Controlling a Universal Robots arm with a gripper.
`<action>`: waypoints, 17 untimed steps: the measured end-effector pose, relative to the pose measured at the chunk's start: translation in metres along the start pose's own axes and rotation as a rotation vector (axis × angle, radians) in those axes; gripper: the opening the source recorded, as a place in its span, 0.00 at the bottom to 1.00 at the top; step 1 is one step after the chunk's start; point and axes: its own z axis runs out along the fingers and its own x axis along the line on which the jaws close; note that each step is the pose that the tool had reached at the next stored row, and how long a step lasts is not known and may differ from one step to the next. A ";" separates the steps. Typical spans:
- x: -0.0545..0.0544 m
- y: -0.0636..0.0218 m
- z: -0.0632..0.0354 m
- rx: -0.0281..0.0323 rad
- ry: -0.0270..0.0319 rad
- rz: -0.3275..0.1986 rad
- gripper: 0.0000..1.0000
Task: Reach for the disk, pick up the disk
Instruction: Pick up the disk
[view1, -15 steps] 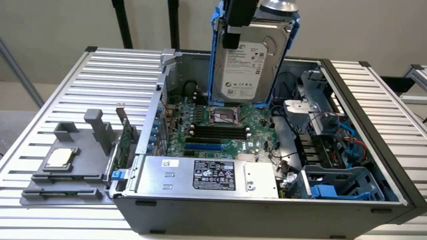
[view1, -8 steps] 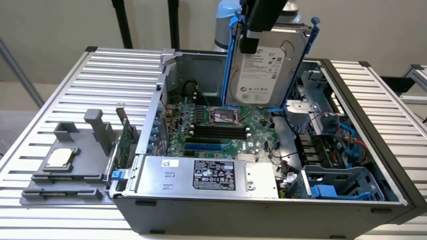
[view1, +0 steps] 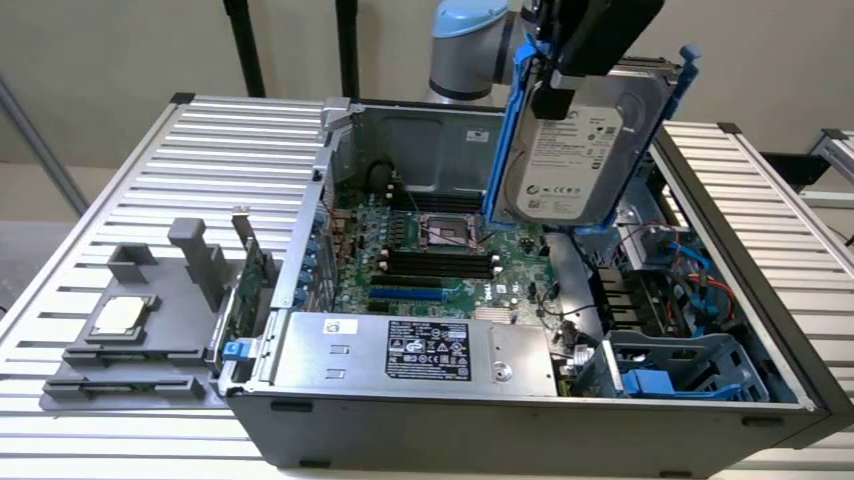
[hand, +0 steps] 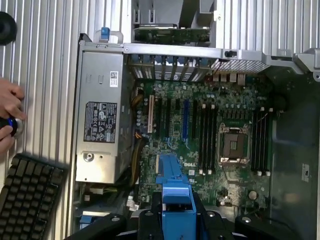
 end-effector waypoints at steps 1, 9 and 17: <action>0.002 -0.0045 -0.0002 0.0000 -0.0001 0.000 0.33; 0.017 -0.0397 -0.0035 -0.0001 -0.0001 0.000 0.33; 0.035 -0.0641 -0.0090 -0.0002 -0.0002 0.000 0.33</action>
